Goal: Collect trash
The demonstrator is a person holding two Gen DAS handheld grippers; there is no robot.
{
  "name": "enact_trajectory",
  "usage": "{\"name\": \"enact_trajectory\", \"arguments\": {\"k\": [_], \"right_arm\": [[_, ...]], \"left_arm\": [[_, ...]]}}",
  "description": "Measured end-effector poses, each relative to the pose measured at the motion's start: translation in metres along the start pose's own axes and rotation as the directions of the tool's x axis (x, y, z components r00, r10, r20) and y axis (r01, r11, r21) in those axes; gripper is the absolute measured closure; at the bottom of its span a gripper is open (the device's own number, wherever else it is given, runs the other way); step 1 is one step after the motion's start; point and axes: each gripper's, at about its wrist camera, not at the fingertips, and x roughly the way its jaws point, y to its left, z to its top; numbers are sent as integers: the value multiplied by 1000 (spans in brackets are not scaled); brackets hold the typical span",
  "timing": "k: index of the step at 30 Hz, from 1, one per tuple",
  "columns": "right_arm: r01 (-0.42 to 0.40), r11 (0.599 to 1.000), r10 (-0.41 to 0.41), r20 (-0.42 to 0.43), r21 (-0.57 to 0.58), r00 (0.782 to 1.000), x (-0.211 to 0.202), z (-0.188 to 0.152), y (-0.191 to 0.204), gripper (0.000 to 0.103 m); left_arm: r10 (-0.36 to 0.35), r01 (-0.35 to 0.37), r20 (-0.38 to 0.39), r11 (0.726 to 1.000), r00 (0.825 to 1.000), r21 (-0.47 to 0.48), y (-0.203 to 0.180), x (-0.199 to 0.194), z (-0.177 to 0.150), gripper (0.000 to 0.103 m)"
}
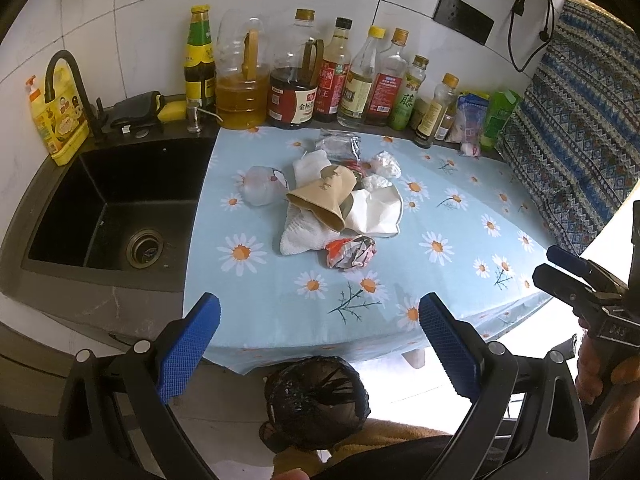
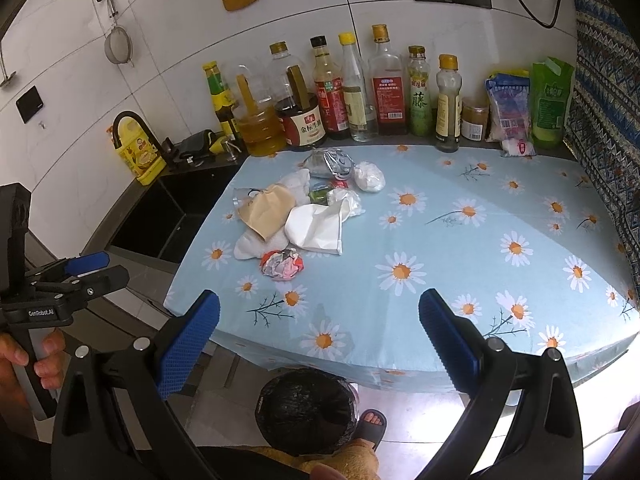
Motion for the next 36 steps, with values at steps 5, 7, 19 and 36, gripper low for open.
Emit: {"name": "enact_trajectory", "arguments": {"k": [5, 7, 19, 36], "right_arm": [[-5, 1000, 5, -10, 5, 1000, 8, 2, -4, 4], [-5, 1000, 5, -13, 7, 1000, 10, 3, -5, 4], [-26, 998, 28, -28, 59, 999, 28, 9, -28, 4], [-29, 990, 37, -56, 137, 998, 53, 10, -71, 4]], "left_arm": [[-6, 6, -3, 1000, 1000, 25, -5, 13, 13, 6], [-7, 8, -5, 999, 1000, 42, -8, 20, 20, 6], [-9, 22, -94, 990, 996, 138, -18, 95, 65, 7], [141, -40, -240, 924, 960, 381, -29, 202, 108, 25]]}}
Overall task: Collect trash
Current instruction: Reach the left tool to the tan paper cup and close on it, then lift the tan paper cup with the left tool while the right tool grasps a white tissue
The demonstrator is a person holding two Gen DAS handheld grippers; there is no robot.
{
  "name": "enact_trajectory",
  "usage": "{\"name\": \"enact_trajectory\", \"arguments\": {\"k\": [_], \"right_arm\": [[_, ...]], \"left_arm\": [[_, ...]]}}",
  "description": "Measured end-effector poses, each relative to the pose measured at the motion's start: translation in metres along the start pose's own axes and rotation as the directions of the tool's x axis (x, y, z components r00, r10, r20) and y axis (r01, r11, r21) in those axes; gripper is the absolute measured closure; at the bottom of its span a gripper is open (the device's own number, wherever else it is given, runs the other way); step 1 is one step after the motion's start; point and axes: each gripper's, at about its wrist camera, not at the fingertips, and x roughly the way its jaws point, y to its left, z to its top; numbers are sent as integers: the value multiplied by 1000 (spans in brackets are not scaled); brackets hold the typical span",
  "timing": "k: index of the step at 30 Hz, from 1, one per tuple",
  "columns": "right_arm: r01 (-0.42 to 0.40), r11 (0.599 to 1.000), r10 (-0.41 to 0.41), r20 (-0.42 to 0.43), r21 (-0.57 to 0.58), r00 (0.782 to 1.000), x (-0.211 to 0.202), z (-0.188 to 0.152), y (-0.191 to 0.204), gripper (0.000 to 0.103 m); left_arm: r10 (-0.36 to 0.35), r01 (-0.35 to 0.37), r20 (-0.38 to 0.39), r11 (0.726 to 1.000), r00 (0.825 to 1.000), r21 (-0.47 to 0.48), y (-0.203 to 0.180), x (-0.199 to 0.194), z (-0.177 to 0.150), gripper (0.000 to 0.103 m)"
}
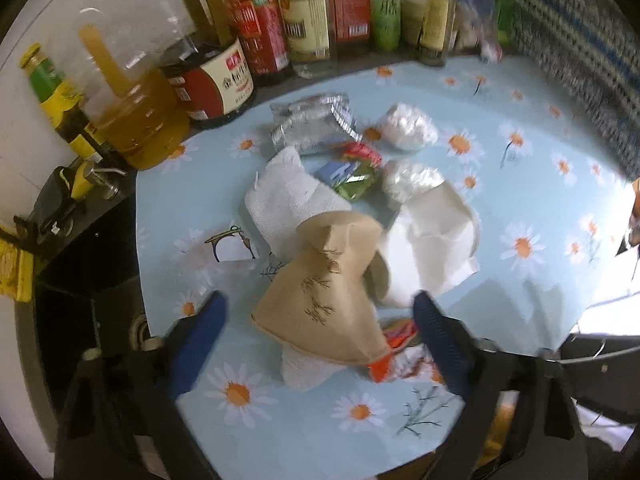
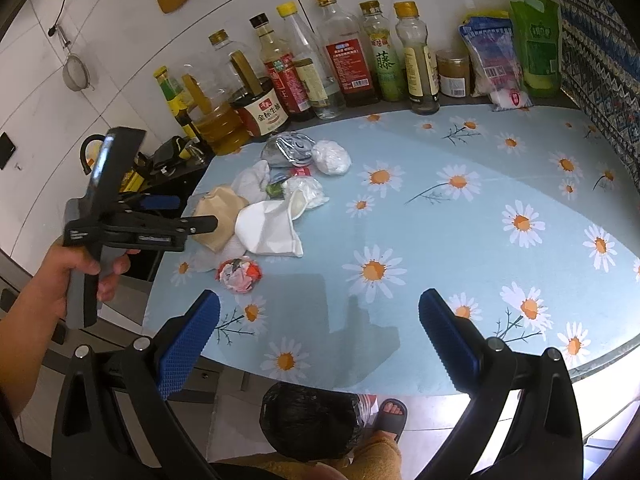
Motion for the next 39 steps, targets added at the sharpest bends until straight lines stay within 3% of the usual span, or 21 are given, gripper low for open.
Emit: {"name": "enact_trajectory", "arguments": {"k": [6, 12, 21, 31, 39], "right_arm": [[5, 1000, -5, -11, 19, 1000, 4, 1, -11, 4], [3, 1000, -3, -19, 18, 1000, 9, 3, -11, 4], [-3, 1000, 3, -24, 6, 1000, 18, 5, -7, 4], [-33, 999, 33, -42, 3, 999, 39, 21, 5, 4], [-46, 997, 37, -161, -54, 986, 99, 49, 43, 4]], "left_arm": [[3, -2, -53, 1000, 999, 23, 5, 19, 3, 39], [2, 1, -59, 998, 998, 62, 3, 21, 5, 43], [-4, 5, -25, 999, 1000, 40, 10, 12, 2, 48], [-18, 20, 55, 999, 998, -50, 29, -24, -14, 49], [-18, 35, 109, 986, 994, -161, 47, -55, -57, 49]]}}
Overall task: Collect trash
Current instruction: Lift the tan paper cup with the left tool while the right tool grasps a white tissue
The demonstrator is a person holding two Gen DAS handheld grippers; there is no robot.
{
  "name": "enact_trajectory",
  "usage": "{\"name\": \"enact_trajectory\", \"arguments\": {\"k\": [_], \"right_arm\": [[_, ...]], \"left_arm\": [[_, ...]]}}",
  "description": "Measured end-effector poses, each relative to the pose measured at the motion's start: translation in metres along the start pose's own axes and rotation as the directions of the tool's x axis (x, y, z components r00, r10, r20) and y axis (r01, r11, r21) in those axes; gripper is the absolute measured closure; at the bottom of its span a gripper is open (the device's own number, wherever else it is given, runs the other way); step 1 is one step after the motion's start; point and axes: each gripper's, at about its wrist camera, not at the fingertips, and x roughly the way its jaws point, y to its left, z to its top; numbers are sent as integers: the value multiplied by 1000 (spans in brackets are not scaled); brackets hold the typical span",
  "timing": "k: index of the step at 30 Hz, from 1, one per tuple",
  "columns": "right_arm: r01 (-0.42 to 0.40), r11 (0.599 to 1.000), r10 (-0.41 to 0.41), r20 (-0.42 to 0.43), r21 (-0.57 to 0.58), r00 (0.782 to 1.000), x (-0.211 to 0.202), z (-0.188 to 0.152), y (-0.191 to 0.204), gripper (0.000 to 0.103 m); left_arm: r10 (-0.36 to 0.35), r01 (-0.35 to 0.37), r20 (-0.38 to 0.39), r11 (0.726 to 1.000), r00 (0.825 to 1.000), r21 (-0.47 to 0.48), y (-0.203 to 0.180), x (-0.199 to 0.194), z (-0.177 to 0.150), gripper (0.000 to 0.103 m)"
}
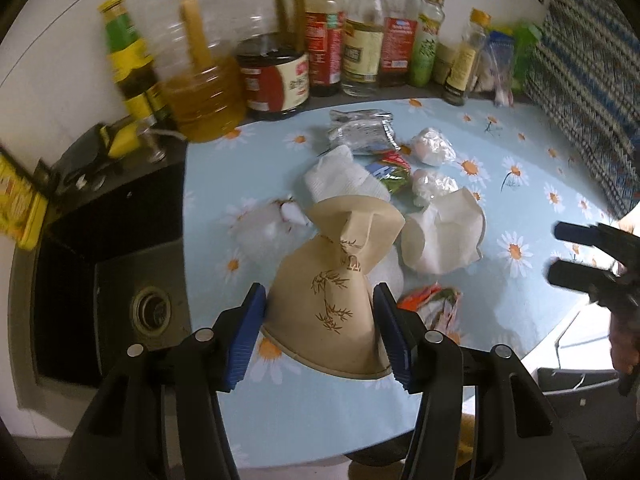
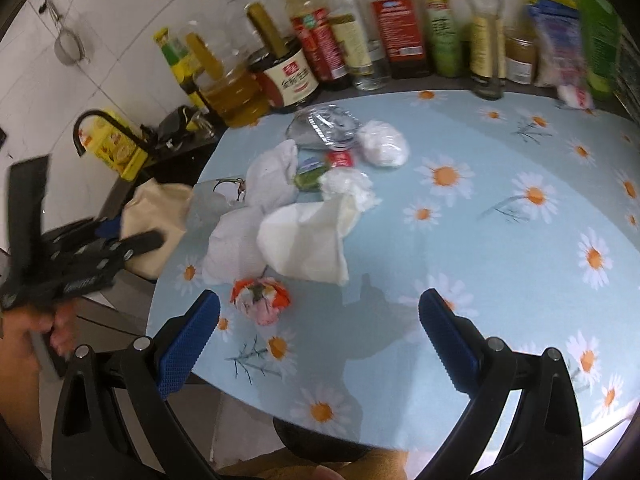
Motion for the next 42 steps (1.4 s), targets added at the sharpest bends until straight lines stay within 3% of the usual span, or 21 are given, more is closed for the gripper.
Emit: {"name": "enact_trajectory", "arguments": {"k": [13, 20, 25, 33, 42], "right_arm": [[63, 996, -55, -138, 56, 989, 71, 33, 14, 4], [117, 988, -97, -188, 103, 977, 98, 44, 12, 5], [141, 982, -109, -235, 126, 966, 112, 44, 9, 24], [126, 983, -96, -217, 132, 971, 103, 38, 12, 26], [117, 983, -96, -150, 143, 984, 57, 31, 12, 26]], "left_arm": [[-45, 50, 28, 981, 999, -187, 22, -23, -76, 49], [-76, 81, 26, 968, 997, -236, 20, -25, -101, 49], [-98, 100, 20, 961, 995, -260, 18, -24, -113, 49], [-115, 116, 21, 959, 993, -259, 15, -25, -121, 49], [-139, 146, 46, 963, 989, -227, 9, -32, -116, 49]]}}
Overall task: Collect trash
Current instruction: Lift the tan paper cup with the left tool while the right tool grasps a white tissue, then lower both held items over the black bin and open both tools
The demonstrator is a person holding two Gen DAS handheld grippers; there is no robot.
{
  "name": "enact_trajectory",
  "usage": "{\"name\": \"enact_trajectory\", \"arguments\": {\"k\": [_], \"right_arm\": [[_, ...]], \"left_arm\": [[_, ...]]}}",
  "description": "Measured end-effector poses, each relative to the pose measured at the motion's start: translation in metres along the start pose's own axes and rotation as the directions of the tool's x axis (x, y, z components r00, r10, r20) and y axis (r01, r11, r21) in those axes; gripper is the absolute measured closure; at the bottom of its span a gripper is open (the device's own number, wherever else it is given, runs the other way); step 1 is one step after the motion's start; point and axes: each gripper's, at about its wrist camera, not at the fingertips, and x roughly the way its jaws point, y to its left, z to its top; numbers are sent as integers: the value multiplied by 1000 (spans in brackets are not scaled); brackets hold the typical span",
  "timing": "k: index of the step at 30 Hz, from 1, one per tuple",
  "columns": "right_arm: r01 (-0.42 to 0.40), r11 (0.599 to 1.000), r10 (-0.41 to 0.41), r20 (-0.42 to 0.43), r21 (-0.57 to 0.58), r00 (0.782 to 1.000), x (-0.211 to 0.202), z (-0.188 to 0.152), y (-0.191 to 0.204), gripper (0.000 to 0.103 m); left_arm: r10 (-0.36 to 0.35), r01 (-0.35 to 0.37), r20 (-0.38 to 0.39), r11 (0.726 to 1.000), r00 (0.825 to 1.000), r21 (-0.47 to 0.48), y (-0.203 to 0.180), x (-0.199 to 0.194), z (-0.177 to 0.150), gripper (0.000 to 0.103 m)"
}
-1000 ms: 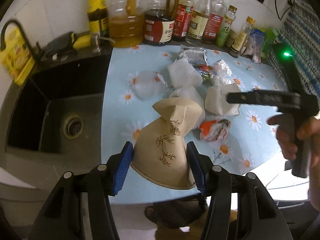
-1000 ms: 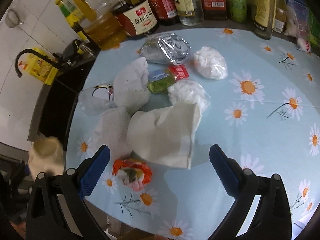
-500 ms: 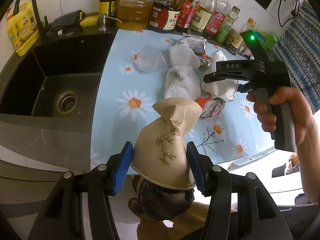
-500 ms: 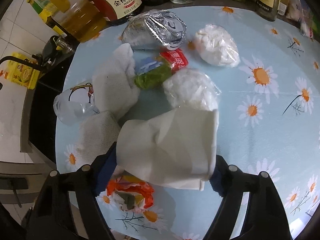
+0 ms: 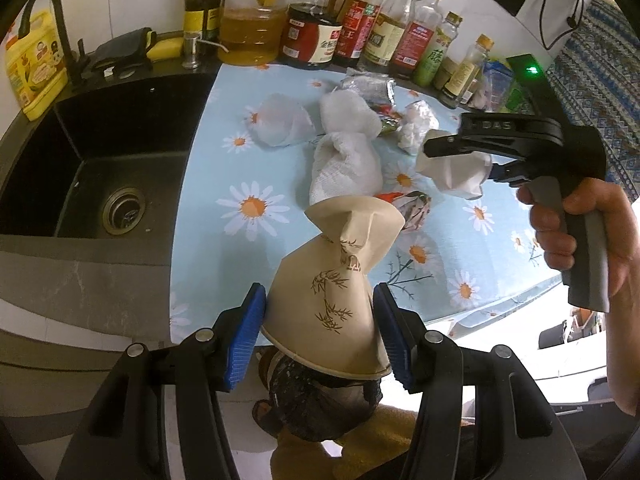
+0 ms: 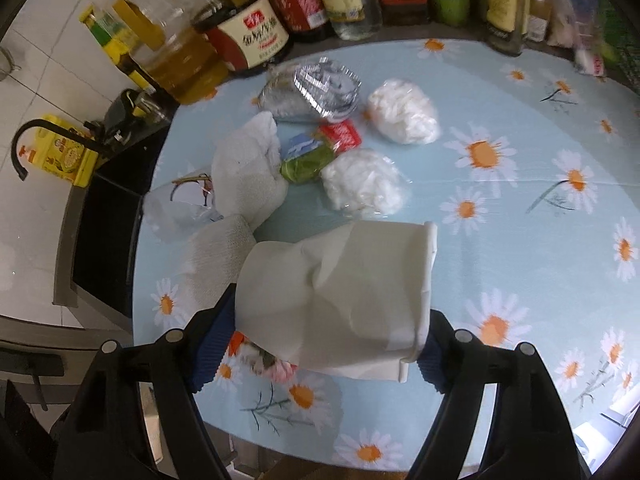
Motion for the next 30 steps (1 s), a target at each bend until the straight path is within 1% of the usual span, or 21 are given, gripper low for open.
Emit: {"name": "enact_trajectory", "arguments": {"k": [4, 7, 9, 11, 14, 16, 21, 24, 30], "right_arm": [[-2, 1000, 3, 33, -3, 999, -29, -13, -4, 26], [-3, 1000, 4, 42, -22, 999, -47, -32, -6, 26], [-11, 1000, 12, 32, -27, 999, -56, -49, -9, 26], [-43, 998, 43, 19, -37, 999, -62, -70, -11, 26], [-53, 997, 53, 4, -57, 999, -66, -99, -9, 26], [-49, 997, 48, -19, -55, 999, -64, -117, -10, 26], [-86, 994, 80, -81, -72, 993, -51, -155, -4, 26], [-114, 989, 103, -110, -94, 989, -44, -171, 4, 26], [-90, 978, 62, -148, -190, 987, -16, -204, 21, 26]], "left_arm": [[-22, 21, 3, 999, 1000, 27, -8, -1, 0, 49], [-45, 46, -11, 998, 999, 53, -15, 0, -5, 49], [-60, 62, -26, 995, 998, 73, -20, 2, -10, 49], [-69, 72, -40, 993, 997, 89, -24, 4, -17, 49], [-85, 92, -66, 991, 994, 102, -28, 6, -29, 49], [-91, 99, -82, 990, 992, 105, -28, 7, -37, 49], [-112, 126, -138, 988, 984, 95, -24, 14, -57, 49], [-121, 139, -179, 986, 976, 94, -22, 21, -73, 49], [-124, 146, -275, 988, 953, 59, -11, 49, -106, 49]]}}
